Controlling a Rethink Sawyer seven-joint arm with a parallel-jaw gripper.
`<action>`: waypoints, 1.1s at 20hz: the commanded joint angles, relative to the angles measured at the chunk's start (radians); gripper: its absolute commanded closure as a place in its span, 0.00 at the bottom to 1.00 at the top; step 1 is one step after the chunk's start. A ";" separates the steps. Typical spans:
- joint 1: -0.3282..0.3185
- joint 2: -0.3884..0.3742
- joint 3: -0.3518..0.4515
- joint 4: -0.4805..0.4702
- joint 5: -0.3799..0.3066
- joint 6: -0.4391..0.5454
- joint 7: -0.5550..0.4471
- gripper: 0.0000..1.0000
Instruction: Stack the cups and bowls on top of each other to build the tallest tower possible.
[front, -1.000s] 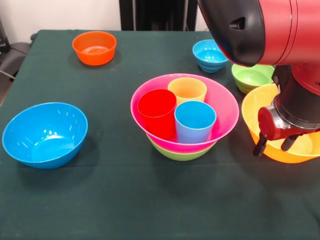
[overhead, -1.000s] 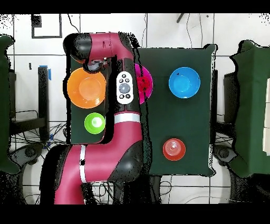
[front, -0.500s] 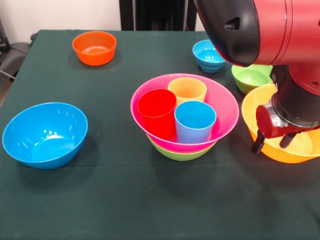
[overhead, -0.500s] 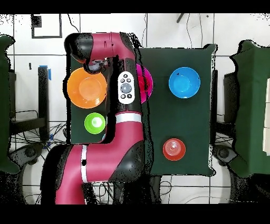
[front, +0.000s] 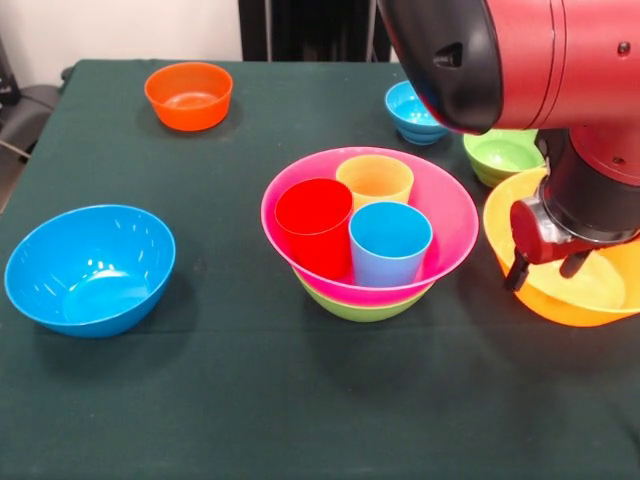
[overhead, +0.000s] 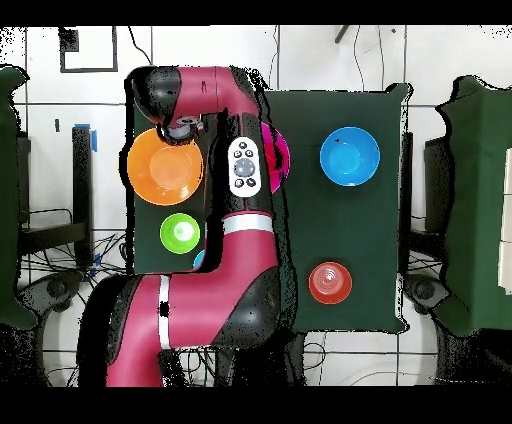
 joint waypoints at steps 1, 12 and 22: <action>-0.029 -0.034 0.131 0.218 -0.007 -0.040 -0.387 0.00; -0.036 -0.088 0.137 0.386 -0.098 -0.279 -0.350 0.00; -0.043 -0.090 0.161 0.399 -0.135 -0.366 -0.326 0.00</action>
